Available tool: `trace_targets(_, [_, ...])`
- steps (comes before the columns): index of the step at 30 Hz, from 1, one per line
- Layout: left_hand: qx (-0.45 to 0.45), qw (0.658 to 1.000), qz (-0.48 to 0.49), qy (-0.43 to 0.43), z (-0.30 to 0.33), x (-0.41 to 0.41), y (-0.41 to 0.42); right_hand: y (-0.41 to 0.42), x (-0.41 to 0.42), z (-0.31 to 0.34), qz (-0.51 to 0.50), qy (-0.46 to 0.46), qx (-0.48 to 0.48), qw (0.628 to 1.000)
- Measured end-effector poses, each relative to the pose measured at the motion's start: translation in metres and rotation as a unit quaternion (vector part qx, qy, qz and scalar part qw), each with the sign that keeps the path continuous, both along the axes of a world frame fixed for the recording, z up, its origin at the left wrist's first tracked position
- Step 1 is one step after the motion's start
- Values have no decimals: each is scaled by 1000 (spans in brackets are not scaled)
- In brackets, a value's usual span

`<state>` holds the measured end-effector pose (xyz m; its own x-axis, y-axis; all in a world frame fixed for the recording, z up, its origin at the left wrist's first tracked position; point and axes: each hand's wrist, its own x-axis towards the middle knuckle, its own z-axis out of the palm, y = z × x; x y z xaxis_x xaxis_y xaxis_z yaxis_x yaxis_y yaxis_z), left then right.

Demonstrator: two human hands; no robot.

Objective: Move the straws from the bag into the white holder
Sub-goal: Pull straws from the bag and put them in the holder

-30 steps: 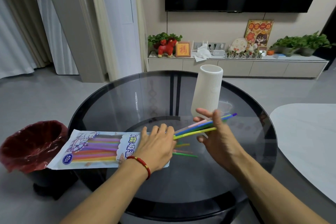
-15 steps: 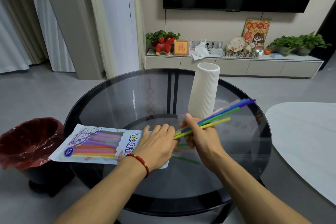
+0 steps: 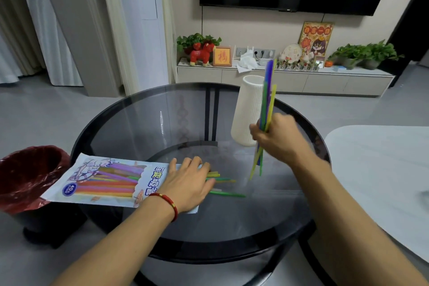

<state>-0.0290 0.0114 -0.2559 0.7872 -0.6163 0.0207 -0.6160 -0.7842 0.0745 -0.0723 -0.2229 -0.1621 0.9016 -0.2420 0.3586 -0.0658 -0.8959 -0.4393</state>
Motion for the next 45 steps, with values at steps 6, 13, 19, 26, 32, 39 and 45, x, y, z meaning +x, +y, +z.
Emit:
trace_targets(6, [0,1000,-3,2,-1,0,1,9,5,-27,-21,-12,45,999])
trace_targets(13, [-11,1000,2,9,-1,0,-2,7,2,-45,-15,26,120,992])
trace_targets(19, [-85,996,-5,-8,-1,-4,-10,-9,6,-28,-38,-116,378,918])
trace_targets(26, [-224,974,-7,40,7,-4,-24,-27,44,40,-81,-301,548,776])
trace_targets(32, [-199,980,-5,18,5,-1,-22,-25,87,69,-176,-328,368,852])
trace_targets(39, [-173,985,-10,-14,1,4,-12,-23,108,66,-198,-141,199,949])
trace_targets(45, [-128,991,-38,-22,6,2,-6,-29,103,69,-83,-95,326,937])
